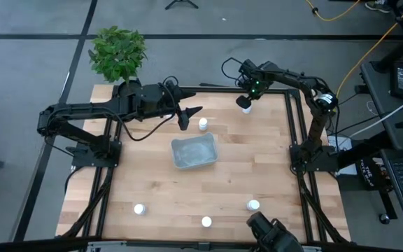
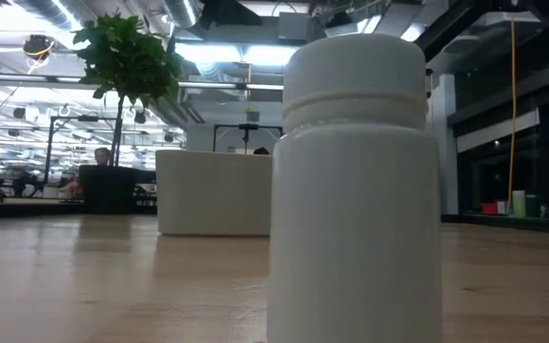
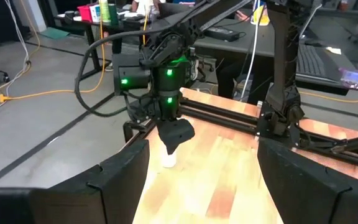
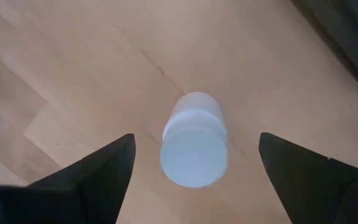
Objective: Pick and place pill bottles into a basket
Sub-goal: Put the white pill bottle into the gray basket
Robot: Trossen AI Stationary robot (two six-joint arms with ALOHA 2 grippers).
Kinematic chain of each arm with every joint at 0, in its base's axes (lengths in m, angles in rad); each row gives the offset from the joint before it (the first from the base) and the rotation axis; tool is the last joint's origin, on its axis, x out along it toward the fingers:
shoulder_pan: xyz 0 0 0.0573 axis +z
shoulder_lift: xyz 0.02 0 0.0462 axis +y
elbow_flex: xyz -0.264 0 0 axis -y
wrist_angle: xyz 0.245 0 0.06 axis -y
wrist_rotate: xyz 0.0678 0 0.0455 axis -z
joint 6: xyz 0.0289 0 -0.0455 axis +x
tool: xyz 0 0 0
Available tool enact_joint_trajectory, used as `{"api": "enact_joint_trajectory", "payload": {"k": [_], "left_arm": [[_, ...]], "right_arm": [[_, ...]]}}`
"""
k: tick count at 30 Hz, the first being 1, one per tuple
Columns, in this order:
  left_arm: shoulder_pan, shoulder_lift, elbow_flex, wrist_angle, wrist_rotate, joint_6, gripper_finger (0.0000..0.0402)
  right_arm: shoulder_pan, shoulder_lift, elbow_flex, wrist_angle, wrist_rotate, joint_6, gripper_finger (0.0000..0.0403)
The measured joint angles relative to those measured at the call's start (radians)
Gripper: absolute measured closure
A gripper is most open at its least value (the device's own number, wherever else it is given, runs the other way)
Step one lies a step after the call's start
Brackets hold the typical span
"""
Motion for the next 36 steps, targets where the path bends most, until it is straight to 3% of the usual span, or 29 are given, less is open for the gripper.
{"api": "enact_joint_trajectory", "payload": {"k": [6,16,20,24,36], "left_arm": [[0.000,0.000,0.000,-0.021,0.000,-0.004,0.0109],[0.000,0.000,0.000,-0.022,0.000,-0.018,0.0109],[0.000,0.000,0.000,-0.022,0.000,-0.018,0.0109],[0.000,0.000,0.000,-0.021,0.000,-0.018,0.0109],[-0.002,0.000,0.000,-0.022,0.000,-0.033,0.0109]], "right_arm": [[0.000,0.008,-0.049,0.015,0.019,0.004,0.0080],[0.001,0.008,-0.060,0.025,0.051,-0.005,0.0202],[0.002,0.008,-0.059,0.038,0.049,-0.023,0.0229],[0.002,0.008,-0.059,0.041,0.031,-0.026,0.0227],[0.010,0.008,-0.059,0.048,-0.005,-0.027,0.0171]]}}
